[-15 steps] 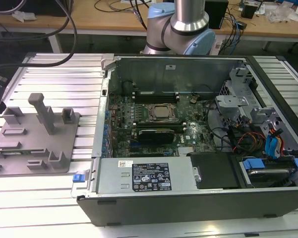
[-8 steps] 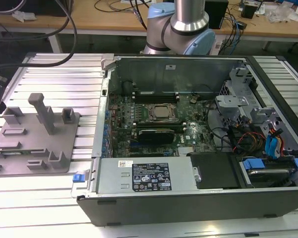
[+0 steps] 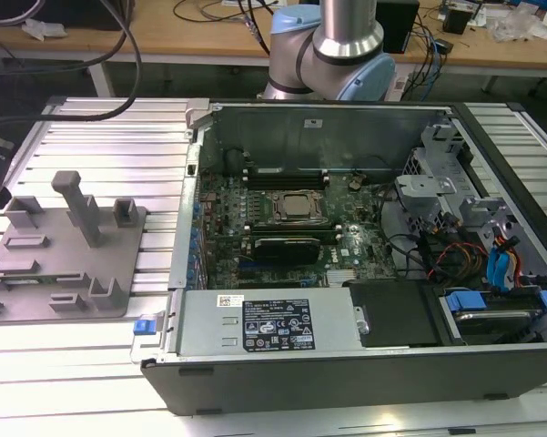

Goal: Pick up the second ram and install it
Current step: 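Pick up the second ram and move it above second insertion slot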

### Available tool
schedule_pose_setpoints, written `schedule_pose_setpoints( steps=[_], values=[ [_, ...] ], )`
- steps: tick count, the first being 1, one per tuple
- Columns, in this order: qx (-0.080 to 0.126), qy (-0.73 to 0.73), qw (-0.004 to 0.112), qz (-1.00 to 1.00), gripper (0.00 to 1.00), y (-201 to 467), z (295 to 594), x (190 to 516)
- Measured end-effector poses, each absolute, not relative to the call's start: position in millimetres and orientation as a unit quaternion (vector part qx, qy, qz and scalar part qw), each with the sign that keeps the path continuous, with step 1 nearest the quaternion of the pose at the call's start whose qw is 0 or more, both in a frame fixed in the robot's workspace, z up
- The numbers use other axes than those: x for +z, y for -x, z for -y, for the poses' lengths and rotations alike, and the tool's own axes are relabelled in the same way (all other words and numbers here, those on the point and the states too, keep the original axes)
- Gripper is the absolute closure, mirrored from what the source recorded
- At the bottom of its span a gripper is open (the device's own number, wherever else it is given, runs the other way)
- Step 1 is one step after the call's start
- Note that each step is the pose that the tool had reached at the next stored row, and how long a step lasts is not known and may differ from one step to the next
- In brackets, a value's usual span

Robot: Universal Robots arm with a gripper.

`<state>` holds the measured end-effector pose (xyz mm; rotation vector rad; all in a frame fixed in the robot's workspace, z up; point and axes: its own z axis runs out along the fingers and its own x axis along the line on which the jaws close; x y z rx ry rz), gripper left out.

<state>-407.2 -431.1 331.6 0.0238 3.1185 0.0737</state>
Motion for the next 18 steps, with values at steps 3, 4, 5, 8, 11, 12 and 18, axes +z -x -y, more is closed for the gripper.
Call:
schedule_pose_setpoints(
  steps=[3,4,5,8,11,12,18],
  values=[
    [0.024,0.032,0.010,-0.999,0.92,407.2,431.1,331.1],
    [0.024,0.047,0.010,-0.999,0.92,407.2,431.1,330.9],
    [0.024,0.066,0.009,-0.997,0.92,407.2,431.1,330.6],
    [0.025,0.117,0.008,-0.993,0.92,407.2,431.1,329.7],
    [0.025,0.162,0.007,-0.986,0.92,407.2,431.1,328.8],
    [0.025,0.171,0.007,-0.985,0.92,407.2,431.1,328.6],
    [0.026,0.248,0.005,-0.968,0.92,407.2,431.1,327.1]
  ],
)
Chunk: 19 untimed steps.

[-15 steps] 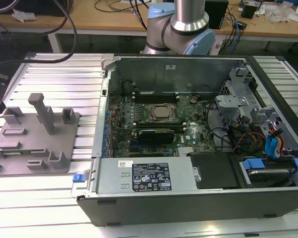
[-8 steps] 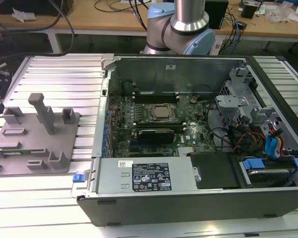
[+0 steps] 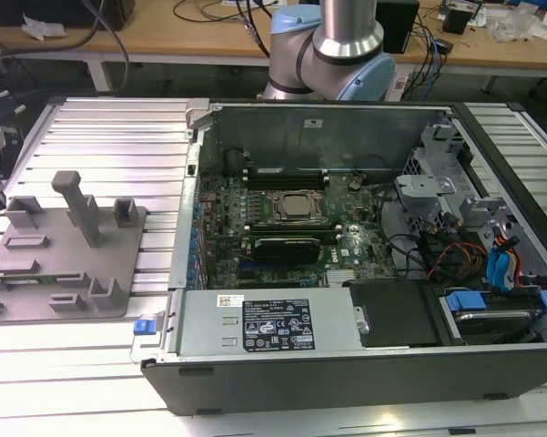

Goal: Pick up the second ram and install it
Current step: 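Pick up the second ram and move it above second insertion slot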

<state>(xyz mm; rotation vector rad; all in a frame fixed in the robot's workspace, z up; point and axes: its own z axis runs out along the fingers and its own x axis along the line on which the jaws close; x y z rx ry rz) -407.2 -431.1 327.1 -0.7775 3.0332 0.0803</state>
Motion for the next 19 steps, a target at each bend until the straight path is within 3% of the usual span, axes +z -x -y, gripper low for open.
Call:
schedule_pose_setpoints(
  steps=[19],
  values=[
    [0.026,0.497,-0.002,-0.868,0.92,407.2,431.1,320.4]
  ],
)
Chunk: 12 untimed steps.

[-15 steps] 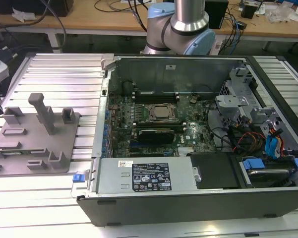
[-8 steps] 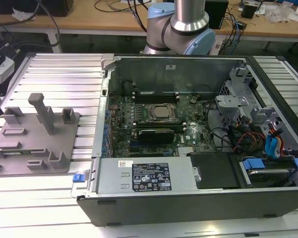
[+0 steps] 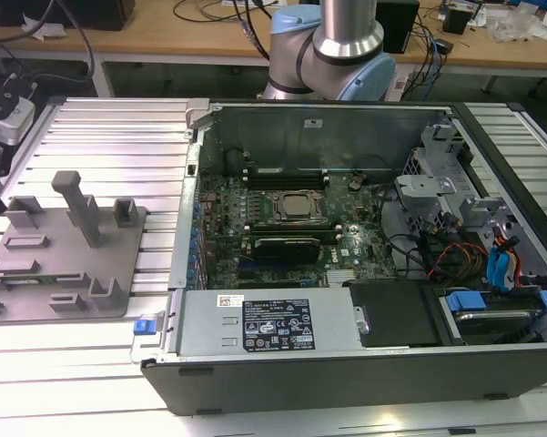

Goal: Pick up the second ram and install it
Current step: 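Pick up the second ram and move it above second insertion slot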

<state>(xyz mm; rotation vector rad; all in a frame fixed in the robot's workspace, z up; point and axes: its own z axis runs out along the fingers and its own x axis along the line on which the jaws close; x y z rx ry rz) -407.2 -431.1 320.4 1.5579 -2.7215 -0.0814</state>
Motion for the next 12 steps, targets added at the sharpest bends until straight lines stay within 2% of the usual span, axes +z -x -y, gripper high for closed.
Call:
schedule_pose_setpoints(
  steps=[12],
  values=[
    [-0.025,-0.621,0.006,0.783,0.92,407.2,431.1,316.2]
  ],
)
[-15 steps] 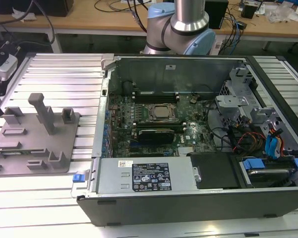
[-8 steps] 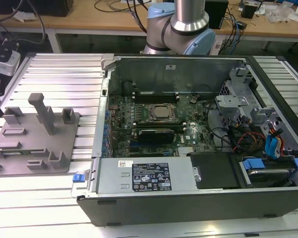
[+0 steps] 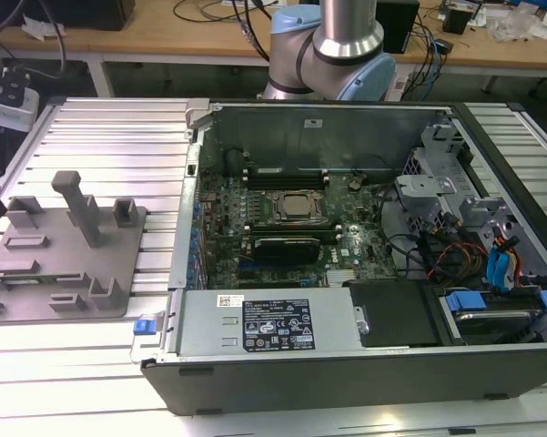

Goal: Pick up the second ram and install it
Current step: 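Pick up the second ram and move it above second insertion slot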

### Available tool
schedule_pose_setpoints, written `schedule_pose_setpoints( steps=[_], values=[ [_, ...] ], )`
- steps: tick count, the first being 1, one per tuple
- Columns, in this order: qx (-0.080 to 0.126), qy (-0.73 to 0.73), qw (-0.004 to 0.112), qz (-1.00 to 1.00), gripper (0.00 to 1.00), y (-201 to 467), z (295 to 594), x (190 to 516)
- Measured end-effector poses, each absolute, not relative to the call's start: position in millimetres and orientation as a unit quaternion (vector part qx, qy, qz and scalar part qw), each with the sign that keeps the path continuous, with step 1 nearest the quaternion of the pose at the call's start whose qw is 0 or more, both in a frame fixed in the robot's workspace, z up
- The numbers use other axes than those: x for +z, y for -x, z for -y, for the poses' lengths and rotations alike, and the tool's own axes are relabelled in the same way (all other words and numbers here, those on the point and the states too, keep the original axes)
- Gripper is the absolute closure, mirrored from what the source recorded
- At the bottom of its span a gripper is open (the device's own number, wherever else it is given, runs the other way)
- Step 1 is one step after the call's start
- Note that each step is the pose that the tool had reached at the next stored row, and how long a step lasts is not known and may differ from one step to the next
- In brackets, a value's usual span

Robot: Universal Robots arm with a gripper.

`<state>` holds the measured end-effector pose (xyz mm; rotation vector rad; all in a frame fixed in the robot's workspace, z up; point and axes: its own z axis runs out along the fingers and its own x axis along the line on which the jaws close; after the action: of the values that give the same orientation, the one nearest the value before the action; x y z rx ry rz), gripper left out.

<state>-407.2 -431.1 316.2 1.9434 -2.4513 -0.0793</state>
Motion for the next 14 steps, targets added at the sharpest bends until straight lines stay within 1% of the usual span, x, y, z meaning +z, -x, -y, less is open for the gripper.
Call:
schedule_pose_setpoints(
  steps=[4,8,14],
  values=[
    [-0.025,-0.675,0.008,0.738,0.92,407.2,431.1,314.5],
    [-0.025,-0.679,0.008,0.734,0.92,407.1,431.1,313.4],
    [-0.025,-0.696,0.009,0.717,0.92,407.4,435.9,300.6]
  ],
)
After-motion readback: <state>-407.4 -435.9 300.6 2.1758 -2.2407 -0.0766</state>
